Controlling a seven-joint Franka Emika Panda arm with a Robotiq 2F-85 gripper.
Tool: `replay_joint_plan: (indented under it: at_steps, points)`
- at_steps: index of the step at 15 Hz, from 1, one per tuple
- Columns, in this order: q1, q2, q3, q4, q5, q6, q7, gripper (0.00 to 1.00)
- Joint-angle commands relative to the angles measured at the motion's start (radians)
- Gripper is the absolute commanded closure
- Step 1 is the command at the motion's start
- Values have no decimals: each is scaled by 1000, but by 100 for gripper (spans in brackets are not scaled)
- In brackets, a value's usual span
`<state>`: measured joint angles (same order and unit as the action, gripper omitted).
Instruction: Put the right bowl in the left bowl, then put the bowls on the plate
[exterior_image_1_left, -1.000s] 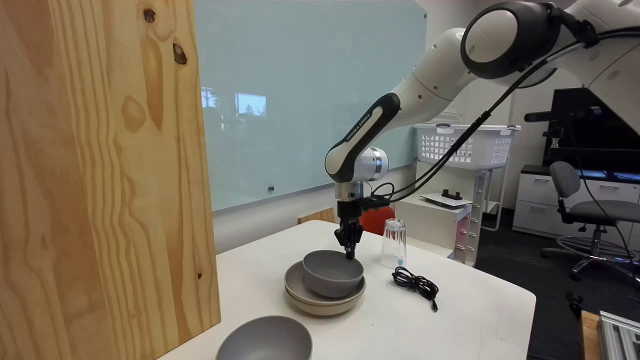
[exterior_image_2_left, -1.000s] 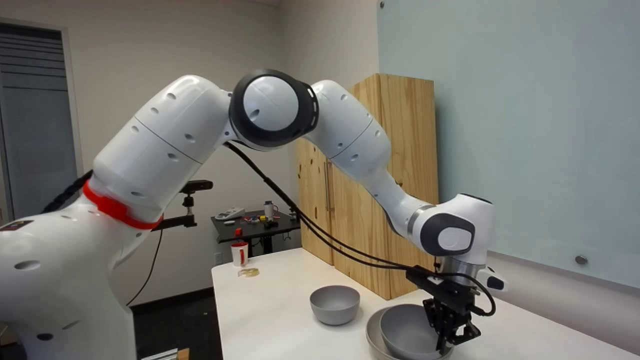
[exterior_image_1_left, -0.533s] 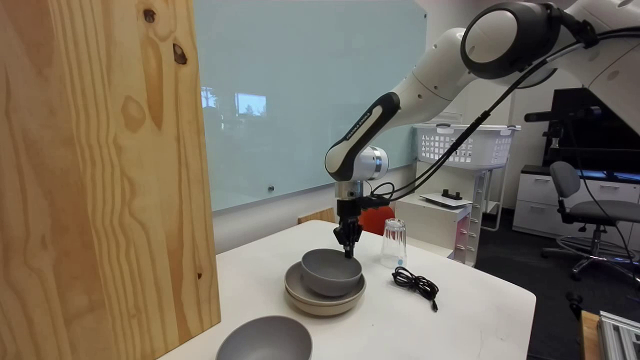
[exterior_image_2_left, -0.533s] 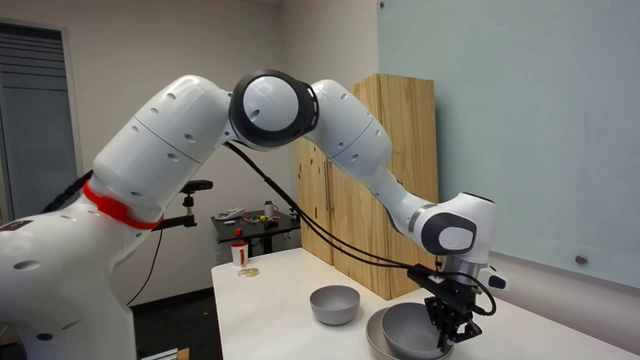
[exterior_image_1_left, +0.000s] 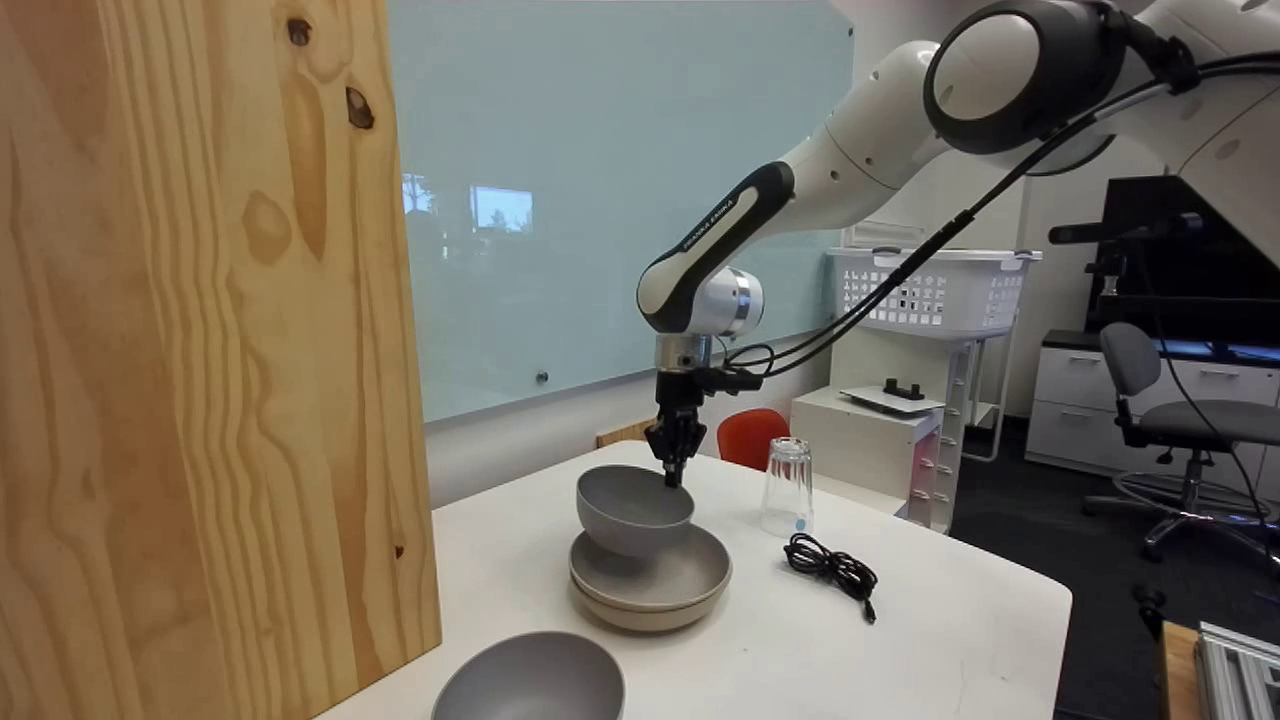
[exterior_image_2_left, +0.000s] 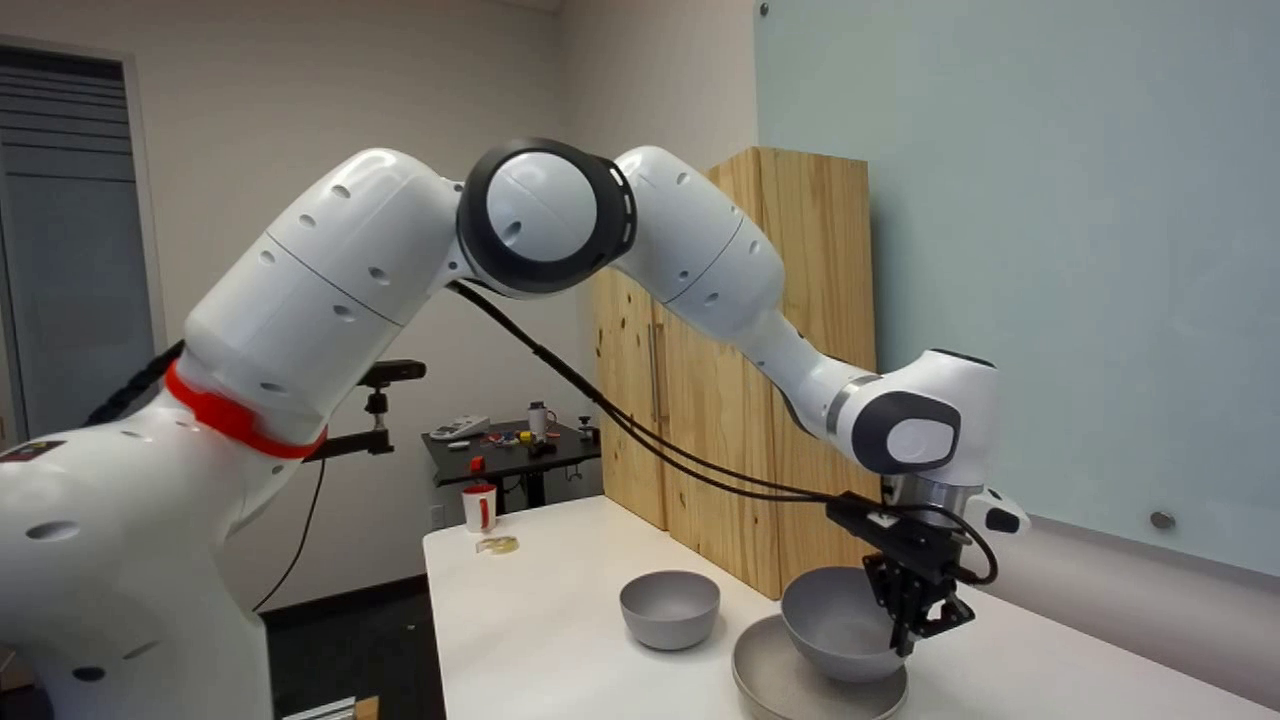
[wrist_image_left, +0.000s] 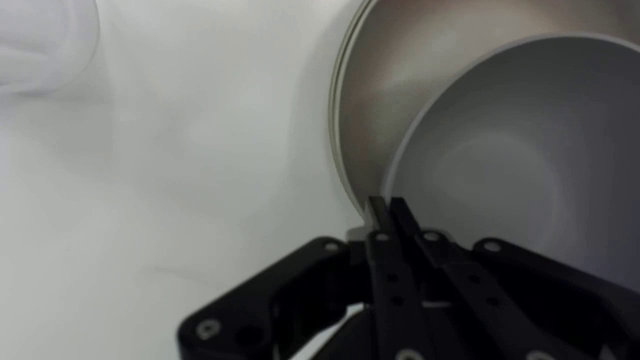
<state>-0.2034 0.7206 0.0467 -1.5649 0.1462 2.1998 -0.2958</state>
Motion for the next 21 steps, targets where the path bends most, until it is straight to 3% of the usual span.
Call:
replay_joint_plan:
  at_steps: [1,14,21]
  points:
    - [17,-5,3,36,1,-35,12,99]
    - [145,-84,39,-10,-30,-56,18,99]
    - [201,-129,42,-25,-38,-199,68,99]
